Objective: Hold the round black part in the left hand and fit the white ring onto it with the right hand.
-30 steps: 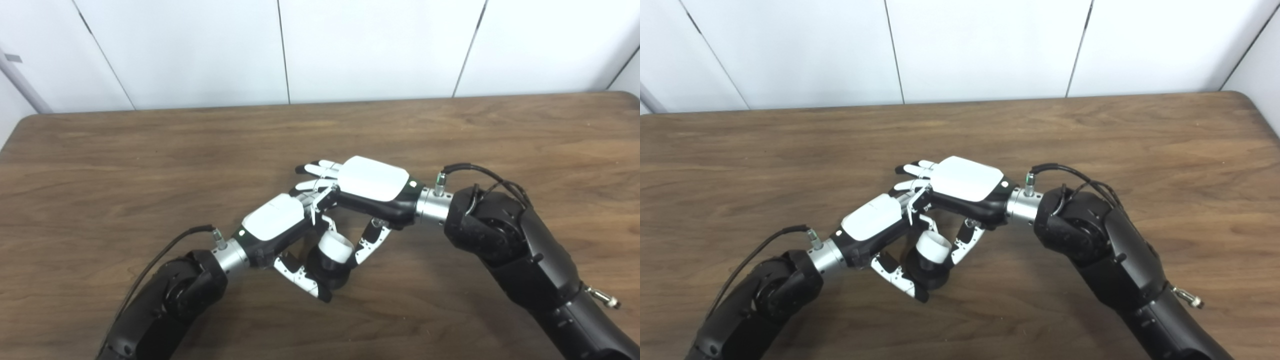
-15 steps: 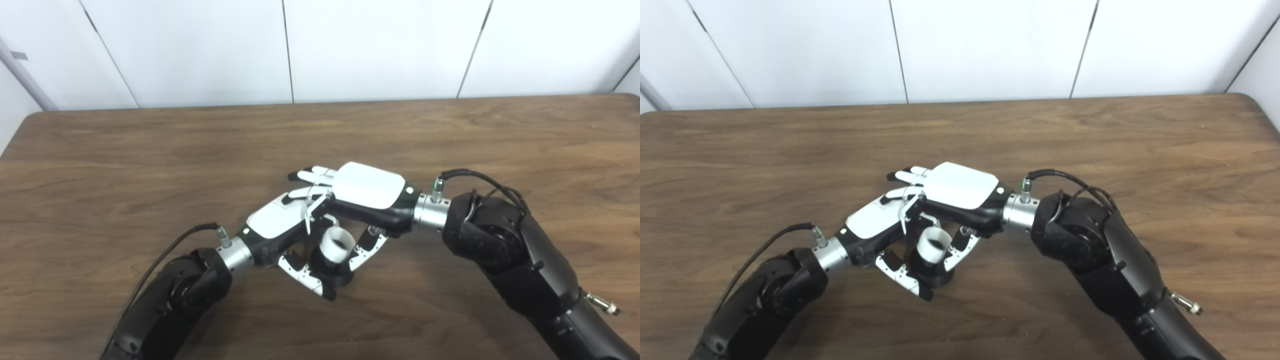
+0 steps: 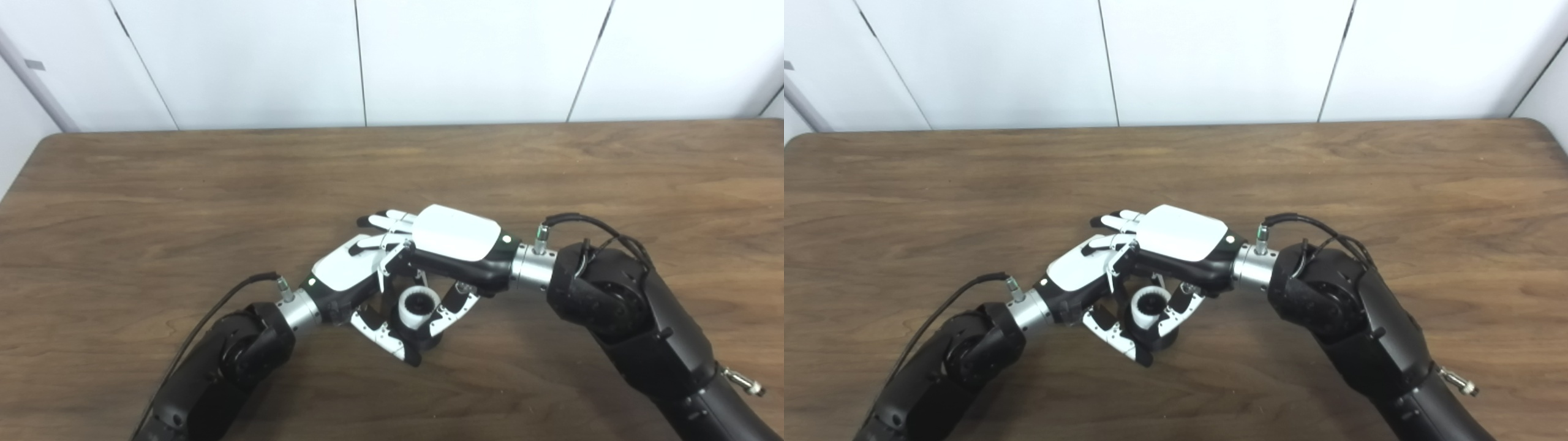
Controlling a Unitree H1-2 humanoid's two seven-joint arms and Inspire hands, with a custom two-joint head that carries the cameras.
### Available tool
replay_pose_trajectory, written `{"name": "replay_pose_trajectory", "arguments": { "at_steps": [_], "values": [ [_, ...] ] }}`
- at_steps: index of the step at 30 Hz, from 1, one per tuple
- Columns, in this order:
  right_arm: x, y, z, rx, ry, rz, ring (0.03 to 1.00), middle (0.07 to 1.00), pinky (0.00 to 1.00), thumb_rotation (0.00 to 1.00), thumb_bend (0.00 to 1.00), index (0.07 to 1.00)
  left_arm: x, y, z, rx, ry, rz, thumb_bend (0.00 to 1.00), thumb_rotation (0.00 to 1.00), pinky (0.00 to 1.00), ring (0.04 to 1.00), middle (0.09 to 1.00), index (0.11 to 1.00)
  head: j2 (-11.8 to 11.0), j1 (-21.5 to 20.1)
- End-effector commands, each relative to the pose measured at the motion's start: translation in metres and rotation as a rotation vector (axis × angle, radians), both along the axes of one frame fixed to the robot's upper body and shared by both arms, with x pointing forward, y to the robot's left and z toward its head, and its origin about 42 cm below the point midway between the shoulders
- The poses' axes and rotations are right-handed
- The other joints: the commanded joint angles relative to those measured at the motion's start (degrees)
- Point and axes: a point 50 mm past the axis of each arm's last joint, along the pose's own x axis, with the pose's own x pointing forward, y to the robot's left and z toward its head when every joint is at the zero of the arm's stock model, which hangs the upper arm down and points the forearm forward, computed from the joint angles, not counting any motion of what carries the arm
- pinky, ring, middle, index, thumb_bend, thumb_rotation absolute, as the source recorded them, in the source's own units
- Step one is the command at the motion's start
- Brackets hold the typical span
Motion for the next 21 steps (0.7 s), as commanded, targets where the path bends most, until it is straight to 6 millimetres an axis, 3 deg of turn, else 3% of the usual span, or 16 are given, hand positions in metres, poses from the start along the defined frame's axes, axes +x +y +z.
{"name": "replay_pose_trajectory", "arguments": {
  "at_steps": [1,14,21],
  "values": [
    [-0.002,0.000,0.011,0.015,-0.045,0.029,1.000,0.878,1.00,0.14,0.53,0.479,0.010,-0.003,0.009,0.011,-0.025,-0.002,0.52,0.06,1.00,1.000,0.894,0.480,0.1,0.1],
    [-0.001,-0.004,0.025,0.023,-0.062,0.024,1.000,0.903,1.00,0.14,0.53,0.482,0.017,0.012,-0.001,0.028,-0.037,0.034,0.53,0.06,1.00,1.000,0.878,0.481,0.7,-0.9],
    [0.005,-0.012,0.039,0.011,-0.074,-0.003,1.000,0.923,1.00,0.14,0.52,0.486,0.030,0.032,-0.013,0.063,-0.036,0.088,0.52,0.06,1.00,1.000,0.882,0.481,1.5,-1.1]
  ]
}}
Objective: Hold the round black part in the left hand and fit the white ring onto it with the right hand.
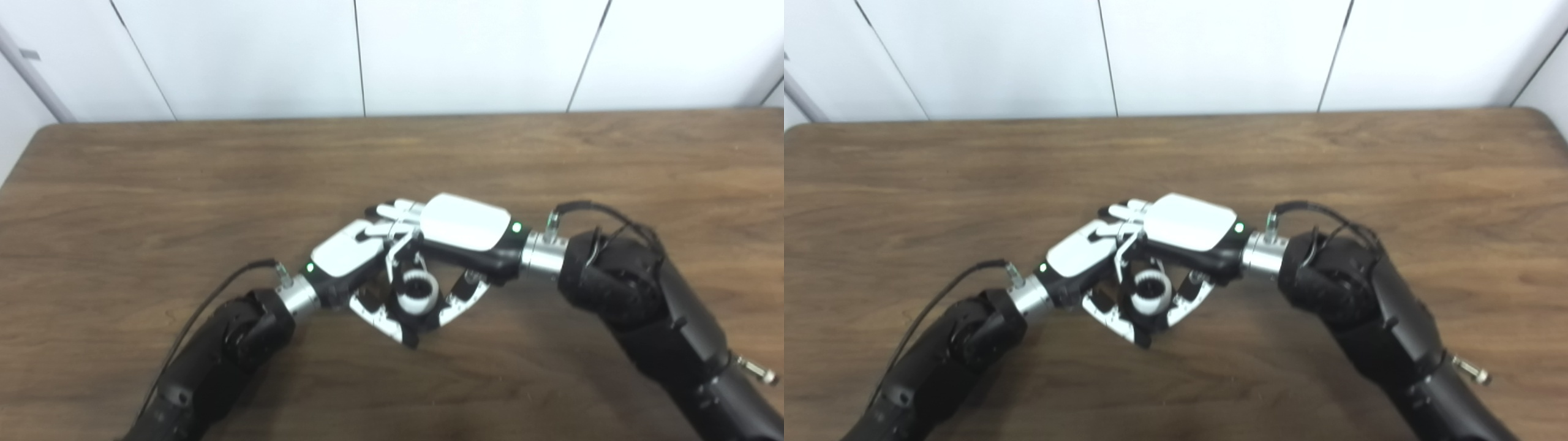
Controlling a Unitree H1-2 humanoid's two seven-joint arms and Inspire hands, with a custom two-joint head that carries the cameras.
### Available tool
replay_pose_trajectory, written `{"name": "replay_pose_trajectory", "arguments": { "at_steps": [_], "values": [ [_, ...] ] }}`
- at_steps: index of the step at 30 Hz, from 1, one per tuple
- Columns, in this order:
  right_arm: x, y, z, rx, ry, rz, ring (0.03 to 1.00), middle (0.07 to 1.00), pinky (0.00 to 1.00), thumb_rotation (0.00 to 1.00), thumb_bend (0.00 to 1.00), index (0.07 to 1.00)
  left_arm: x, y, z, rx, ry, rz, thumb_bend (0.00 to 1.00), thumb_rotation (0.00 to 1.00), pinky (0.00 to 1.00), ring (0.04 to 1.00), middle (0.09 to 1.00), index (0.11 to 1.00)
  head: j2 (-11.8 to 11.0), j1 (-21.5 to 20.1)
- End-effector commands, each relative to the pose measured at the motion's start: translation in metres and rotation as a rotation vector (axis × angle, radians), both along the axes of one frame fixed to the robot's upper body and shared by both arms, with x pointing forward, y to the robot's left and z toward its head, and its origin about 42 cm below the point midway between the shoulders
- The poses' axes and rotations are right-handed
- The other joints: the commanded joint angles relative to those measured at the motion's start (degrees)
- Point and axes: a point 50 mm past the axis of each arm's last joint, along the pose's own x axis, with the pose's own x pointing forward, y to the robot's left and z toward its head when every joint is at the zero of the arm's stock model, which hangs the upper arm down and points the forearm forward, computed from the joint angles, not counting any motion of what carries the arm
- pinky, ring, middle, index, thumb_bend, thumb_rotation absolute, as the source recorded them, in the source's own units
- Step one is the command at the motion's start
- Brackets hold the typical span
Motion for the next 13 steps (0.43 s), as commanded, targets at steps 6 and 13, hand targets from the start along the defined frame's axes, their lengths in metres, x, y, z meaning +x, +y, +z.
{"name": "replay_pose_trajectory", "arguments": {
  "at_steps": [6,13],
  "values": [
    [0.007,-0.003,0.031,0.066,-0.069,0.010,1.000,0.933,1.00,0.13,0.52,0.487,0.030,0.041,-0.010,0.158,-0.055,0.134,0.53,0.06,1.00,1.000,0.874,0.483,-0.1,-0.2],
    [0.012,-0.008,0.036,0.084,-0.086,-0.009,1.000,0.934,1.00,0.13,0.52,0.487,0.039,0.053,-0.015,0.219,-0.030,0.179,0.95,0.16,1.00,1.000,0.925,0.697,-1.0,-0.3]
  ]
}}
